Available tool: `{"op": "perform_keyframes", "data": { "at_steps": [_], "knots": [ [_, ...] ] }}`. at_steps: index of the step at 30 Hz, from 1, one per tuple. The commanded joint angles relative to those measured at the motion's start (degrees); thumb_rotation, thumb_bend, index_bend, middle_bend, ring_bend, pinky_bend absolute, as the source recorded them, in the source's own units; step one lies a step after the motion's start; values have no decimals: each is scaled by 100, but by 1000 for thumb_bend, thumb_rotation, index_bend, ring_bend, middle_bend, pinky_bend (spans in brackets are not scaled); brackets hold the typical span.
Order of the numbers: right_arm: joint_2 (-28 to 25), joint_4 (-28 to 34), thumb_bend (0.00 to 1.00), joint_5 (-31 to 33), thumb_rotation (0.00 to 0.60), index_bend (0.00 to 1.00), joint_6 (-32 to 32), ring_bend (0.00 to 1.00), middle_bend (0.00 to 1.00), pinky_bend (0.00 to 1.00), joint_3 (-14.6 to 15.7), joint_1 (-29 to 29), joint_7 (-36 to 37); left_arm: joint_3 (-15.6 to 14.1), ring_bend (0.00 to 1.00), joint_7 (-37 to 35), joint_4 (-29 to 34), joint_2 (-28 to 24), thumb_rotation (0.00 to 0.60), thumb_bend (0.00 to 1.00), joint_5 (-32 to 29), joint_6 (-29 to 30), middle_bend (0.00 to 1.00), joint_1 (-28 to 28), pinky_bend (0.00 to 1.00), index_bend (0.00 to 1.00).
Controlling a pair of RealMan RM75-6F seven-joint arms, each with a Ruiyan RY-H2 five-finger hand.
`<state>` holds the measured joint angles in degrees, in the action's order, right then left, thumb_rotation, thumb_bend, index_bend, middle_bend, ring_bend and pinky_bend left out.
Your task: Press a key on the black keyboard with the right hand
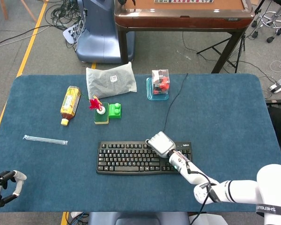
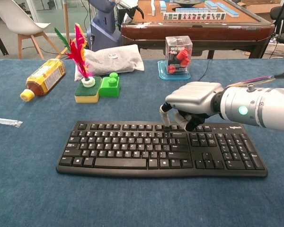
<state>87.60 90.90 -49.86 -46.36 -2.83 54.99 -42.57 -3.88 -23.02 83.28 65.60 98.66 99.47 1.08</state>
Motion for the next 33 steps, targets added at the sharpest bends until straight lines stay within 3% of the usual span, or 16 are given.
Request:
{"op": "perform_keyframes", "data": {
  "at_steps": [1,18,27,33],
  "knots": [
    [21,-30,1000,19,600,374,-2,1000,1000,1000,25,25,32,3,571,3,9,-9,600,469,-5,0,657,5,705,571],
    [82,-50,1000,59,600,374,-81,1000,1000,1000,106,151,152,-5,573,-44,46,-77,600,469,11,18,661,37,706,581],
    [-741,758,992,-789,600,374,-529,993,998,1000,-88,-177,964,7,573,-43,21,-59,600,469,-9,-10,660,36,706,580],
    [-1548,1366,905,-1799,600,456,-938,842,855,1000,-16,-640,1831,19,573,-19,9,-37,600,469,-17,-30,661,28,706,576]
  ]
}}
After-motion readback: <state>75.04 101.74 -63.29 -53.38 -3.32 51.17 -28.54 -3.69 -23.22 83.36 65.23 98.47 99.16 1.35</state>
